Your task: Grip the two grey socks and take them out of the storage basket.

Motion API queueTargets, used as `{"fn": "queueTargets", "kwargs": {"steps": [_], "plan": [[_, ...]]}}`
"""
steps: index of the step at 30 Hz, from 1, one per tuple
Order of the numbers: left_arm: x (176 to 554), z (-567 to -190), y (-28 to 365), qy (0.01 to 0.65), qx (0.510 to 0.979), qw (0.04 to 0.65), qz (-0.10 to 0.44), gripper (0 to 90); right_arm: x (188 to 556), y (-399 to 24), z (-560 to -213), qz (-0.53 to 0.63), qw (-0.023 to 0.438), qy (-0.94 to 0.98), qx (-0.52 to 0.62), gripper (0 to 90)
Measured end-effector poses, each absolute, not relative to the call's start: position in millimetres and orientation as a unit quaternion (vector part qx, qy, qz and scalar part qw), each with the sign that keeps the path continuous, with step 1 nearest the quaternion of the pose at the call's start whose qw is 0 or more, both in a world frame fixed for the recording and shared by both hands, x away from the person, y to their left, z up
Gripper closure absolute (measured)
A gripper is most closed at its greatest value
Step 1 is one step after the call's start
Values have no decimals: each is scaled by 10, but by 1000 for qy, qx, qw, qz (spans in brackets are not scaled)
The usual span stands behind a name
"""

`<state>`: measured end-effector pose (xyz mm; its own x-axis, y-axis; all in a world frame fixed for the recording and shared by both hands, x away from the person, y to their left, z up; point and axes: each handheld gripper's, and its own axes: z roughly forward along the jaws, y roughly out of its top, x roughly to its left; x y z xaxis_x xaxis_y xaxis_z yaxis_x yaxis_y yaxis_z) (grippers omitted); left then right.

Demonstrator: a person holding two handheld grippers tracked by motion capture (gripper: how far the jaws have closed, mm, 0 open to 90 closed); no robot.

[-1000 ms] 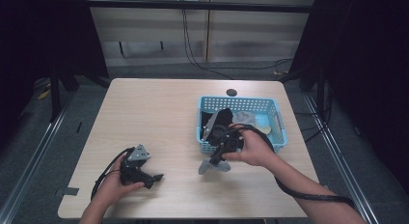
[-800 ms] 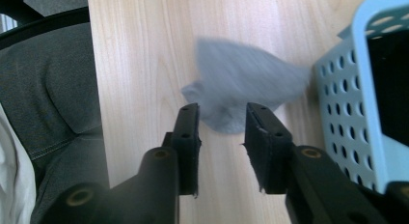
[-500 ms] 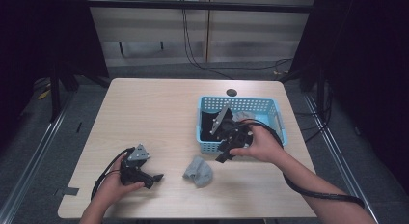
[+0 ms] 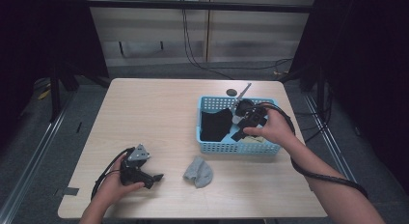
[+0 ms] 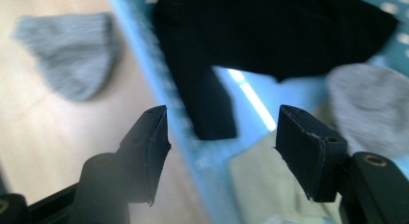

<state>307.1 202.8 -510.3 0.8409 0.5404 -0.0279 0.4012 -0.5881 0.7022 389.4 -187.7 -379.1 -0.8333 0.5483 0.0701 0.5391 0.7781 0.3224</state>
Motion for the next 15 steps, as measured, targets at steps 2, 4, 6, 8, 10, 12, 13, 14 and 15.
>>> {"fn": "queueTargets", "kwargs": {"steps": [2, 4, 6, 8, 10, 12, 13, 14, 15], "plan": [[3071, -5103, 2028, 266, 886, 368, 94, 1, 3932, -1913, -3805, 171, 15, 940, 296, 350], [3072, -5103, 2028, 265, 886, 368, 95, 2, 4003, -1983, -3834, 174, 22, 933, 314, 339], [3071, -5103, 2028, 266, 886, 368, 95, 2, 4066, -2036, -3873, 173, 36, 925, 336, 318], [3071, -5103, 2028, 266, 886, 368, 95, 1, 4123, -2079, -3918, 165, 43, 922, 347, 318], [3071, -5103, 2028, 265, 886, 368, 94, 2, 4177, -2119, -3974, 161, 50, 920, 353, 319], [3071, -5103, 2028, 265, 886, 368, 94, 2, 4226, -2148, -4035, 154, 52, 917, 365, 329], [3071, -5103, 2028, 265, 886, 368, 94, 2, 4278, -2180, -4102, 149, 51, 914, 374, 331], [3071, -5103, 2028, 265, 886, 368, 95, 2, 4278, -2180, -4102, 149, 51, 914, 374, 331], [3071, -5103, 2027, 266, 886, 368, 93, 2, 4320, -2205, -4159, 148, 55, 910, 383, 338]]}}
